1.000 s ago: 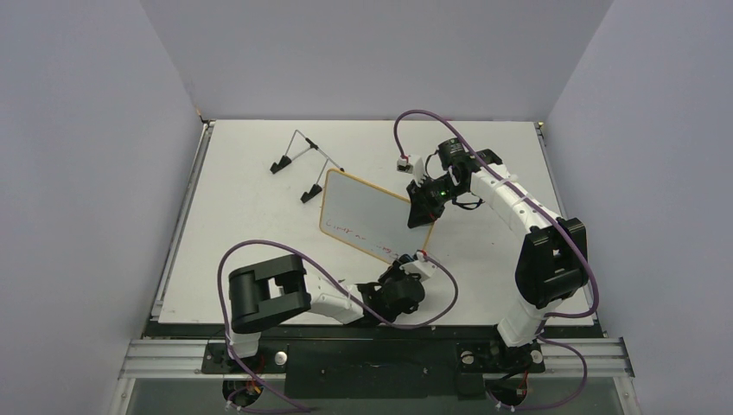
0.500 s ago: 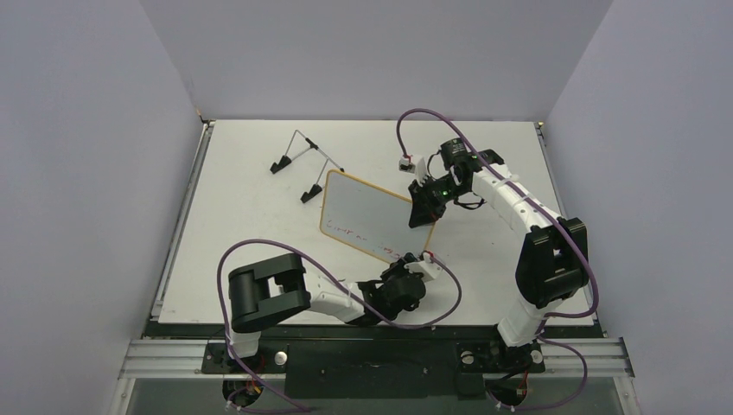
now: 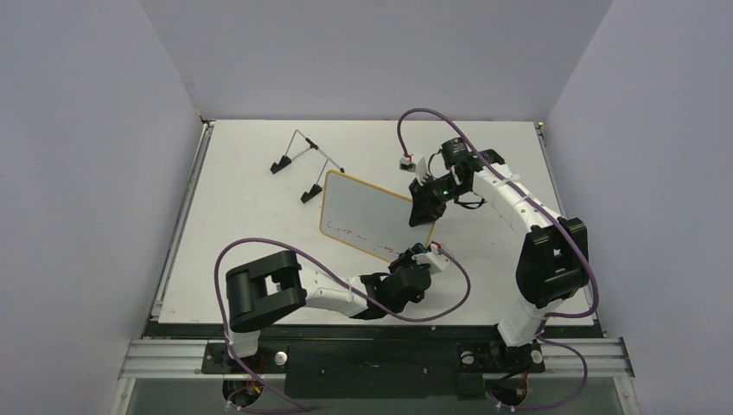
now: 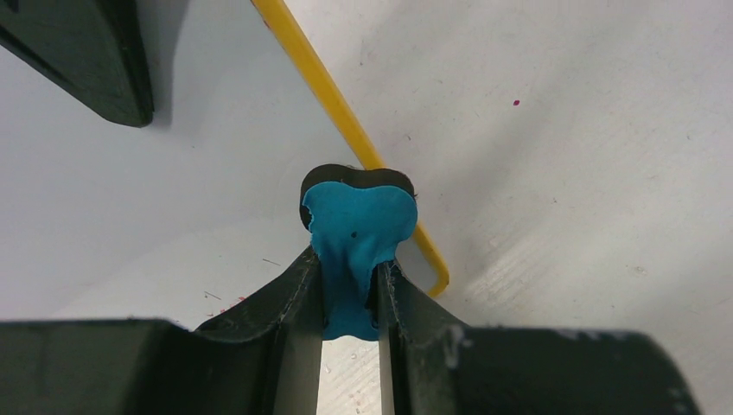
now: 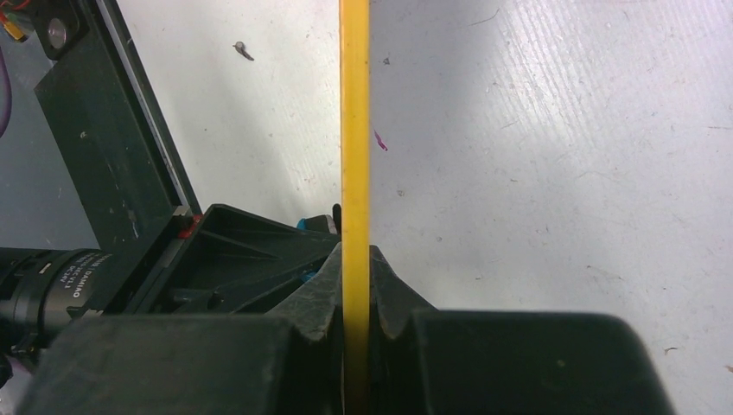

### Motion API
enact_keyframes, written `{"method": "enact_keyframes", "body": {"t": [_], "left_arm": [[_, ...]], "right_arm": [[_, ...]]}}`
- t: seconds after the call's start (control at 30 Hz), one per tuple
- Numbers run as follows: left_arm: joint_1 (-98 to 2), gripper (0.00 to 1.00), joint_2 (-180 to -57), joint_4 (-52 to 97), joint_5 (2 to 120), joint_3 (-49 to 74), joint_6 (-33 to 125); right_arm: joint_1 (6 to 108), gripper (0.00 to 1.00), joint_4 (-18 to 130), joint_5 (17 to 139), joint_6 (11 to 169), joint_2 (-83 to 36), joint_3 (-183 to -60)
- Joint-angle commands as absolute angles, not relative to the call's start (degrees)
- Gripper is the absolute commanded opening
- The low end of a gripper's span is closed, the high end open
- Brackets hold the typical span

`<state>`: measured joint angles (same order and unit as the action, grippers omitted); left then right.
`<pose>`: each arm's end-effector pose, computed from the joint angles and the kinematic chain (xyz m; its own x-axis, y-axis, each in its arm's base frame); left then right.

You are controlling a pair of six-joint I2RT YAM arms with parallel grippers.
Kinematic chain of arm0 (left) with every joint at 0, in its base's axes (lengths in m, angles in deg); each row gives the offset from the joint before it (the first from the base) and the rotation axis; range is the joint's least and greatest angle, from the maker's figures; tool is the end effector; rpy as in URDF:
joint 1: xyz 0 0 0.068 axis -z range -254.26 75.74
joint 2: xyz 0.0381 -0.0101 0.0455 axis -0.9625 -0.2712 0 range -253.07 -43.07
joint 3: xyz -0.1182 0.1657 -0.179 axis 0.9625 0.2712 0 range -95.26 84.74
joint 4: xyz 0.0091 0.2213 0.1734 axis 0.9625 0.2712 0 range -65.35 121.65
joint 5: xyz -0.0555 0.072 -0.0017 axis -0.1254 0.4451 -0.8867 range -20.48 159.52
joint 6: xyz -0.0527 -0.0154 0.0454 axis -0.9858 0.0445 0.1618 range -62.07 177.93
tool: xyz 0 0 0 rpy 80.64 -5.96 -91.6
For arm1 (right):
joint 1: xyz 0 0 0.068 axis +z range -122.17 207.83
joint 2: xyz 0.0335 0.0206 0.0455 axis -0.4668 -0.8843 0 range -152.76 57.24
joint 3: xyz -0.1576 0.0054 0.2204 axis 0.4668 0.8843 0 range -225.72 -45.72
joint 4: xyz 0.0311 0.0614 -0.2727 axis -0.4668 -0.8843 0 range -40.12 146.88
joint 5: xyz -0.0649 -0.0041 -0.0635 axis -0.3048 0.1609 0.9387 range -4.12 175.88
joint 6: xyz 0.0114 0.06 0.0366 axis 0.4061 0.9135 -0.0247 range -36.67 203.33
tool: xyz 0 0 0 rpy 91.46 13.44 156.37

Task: Erase the whiteboard
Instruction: Erase the center of the board with the whiteboard.

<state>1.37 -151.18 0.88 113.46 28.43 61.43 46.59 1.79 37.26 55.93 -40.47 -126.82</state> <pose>0.1426 -0.3928 0.1361 -0.0831 0.5017 -0.8610 0.5518 0.7427 0.3795 0.3291 0.1581 0.2478 -0.5976 -0.5242 -0.6067 -0.8005 0.3479 0.4880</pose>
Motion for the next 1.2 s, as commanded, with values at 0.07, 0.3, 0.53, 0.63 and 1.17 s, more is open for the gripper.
{"method": "enact_keyframes", "body": {"t": [0.07, 0.3, 0.53, 0.63, 1.17], "left_arm": [[-1.57, 0.0, -145.98, -4.73, 114.8, 23.47, 62.0], [-1.95, 0.0, -146.7, -2.78, 112.42, 23.49, 61.45], [-0.88, 0.0, -147.63, -0.53, 109.67, 26.22, 58.58], [-0.26, 0.0, -147.87, 0.18, 107.35, 28.26, 56.11], [-0.62, 0.0, -140.64, -4.51, 100.79, 41.31, 48.08]], "right_arm": [[47.39, 0.0, -0.95, 32.57, 57.21, -38.66, -126.25], [47.38, 0.0, -0.98, 32.58, 57.15, -38.65, -126.26], [47.35, 0.0, -1.01, 32.61, 57.13, -38.6, -126.23], [47.25, 0.0, -0.99, 32.62, 57.21, -38.44, -126.23], [44.6, 0.0, -1.02, 31.27, 58.02, -34.64, -127.05]]}}
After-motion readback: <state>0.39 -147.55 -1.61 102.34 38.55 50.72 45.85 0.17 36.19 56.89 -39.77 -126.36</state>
